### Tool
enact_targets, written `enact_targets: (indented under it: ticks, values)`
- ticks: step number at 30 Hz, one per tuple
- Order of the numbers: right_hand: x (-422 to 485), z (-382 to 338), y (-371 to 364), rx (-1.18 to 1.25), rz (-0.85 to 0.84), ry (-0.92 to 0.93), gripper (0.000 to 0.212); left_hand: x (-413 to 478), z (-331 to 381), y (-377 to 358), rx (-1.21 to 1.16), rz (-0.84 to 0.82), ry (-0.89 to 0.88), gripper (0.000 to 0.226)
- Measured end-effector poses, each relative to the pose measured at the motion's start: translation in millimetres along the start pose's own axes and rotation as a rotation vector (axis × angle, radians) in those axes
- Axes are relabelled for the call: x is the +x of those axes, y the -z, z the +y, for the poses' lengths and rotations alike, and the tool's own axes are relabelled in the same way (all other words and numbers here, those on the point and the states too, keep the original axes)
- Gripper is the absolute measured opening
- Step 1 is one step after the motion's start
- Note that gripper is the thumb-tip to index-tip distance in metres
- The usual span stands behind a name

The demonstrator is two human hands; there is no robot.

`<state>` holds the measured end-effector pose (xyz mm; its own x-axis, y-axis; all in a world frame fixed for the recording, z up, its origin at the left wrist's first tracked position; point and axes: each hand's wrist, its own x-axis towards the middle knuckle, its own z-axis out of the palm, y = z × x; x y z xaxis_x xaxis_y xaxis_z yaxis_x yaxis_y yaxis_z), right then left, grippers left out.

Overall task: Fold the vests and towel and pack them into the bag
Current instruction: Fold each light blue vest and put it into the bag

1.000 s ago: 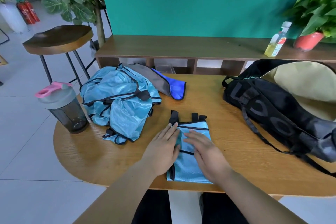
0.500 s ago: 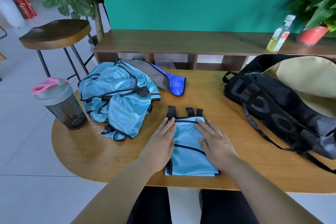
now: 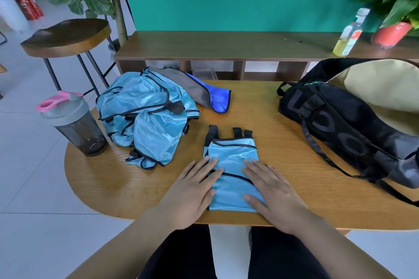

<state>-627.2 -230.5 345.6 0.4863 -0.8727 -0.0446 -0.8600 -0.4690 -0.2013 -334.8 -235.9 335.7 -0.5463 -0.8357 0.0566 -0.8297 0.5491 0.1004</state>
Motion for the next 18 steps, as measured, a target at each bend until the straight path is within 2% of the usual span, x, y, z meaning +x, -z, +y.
enact_targets:
  ticks: [5,8,11,13,18]
  values:
    - [-6.8,-0.3,-6.4,0.104,0.207,0.097,0.074,-3.5,3.5,6.1,-0.083,0.044,0.027,0.057]
    - [-13.4,2.0,-12.6,0.189,0.302,0.193,0.068,-8.2,6.2,13.9,-0.111,0.052,-0.022,0.061]
    - [-13.2,3.7,-14.8,0.232,0.352,0.228,0.047,-11.0,8.4,14.1,-0.079,0.04,-0.106,0.067]
    - [-12.2,4.9,-15.7,0.221,0.366,0.239,0.037,-10.3,7.9,12.0,-0.072,0.035,-0.127,0.061]
    - [-12.8,5.5,-19.0,0.198,0.377,0.239,0.037,-10.2,5.4,9.5,-0.08,0.031,-0.12,0.047]
